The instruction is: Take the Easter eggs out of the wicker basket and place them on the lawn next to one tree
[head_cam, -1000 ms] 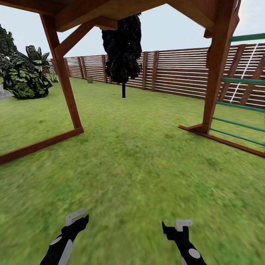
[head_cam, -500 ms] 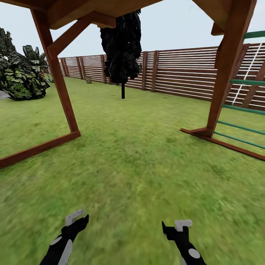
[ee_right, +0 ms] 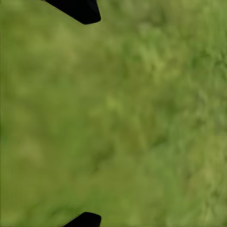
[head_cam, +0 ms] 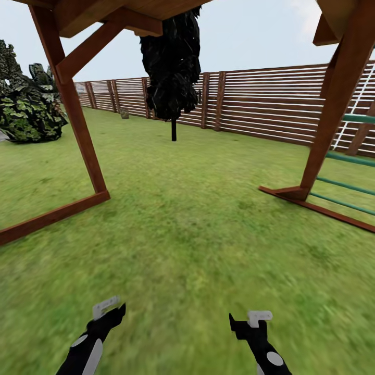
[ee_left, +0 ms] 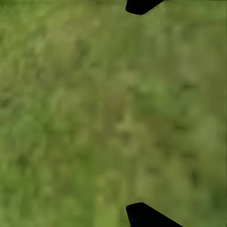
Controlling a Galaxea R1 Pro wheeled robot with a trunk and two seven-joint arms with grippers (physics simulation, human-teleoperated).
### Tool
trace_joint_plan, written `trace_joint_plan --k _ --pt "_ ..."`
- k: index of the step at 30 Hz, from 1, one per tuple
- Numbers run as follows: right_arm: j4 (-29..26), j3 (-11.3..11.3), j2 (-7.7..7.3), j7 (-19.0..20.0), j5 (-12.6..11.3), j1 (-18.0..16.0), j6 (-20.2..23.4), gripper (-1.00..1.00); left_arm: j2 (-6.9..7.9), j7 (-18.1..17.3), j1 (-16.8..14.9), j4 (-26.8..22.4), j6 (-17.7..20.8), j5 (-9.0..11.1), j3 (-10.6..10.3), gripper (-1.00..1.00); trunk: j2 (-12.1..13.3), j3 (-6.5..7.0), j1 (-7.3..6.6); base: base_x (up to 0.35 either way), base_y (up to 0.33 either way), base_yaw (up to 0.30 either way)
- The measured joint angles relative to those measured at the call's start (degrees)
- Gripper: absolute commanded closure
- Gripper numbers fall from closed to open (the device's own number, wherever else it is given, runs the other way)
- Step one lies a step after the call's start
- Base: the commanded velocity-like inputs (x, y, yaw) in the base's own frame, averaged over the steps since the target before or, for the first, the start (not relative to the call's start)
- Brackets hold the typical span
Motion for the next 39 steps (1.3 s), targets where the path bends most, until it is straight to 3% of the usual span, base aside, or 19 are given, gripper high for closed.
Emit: trace_joint_plan --k 39 --pt "0.0 0.0 0.01 0.0 0.0 0.0 0.0 -1.0 0.0 0.0 0.0 0.0 0.0 0.0 0.0 -1.0 0.0 0.0 0.0 0.336 0.0 0.0"
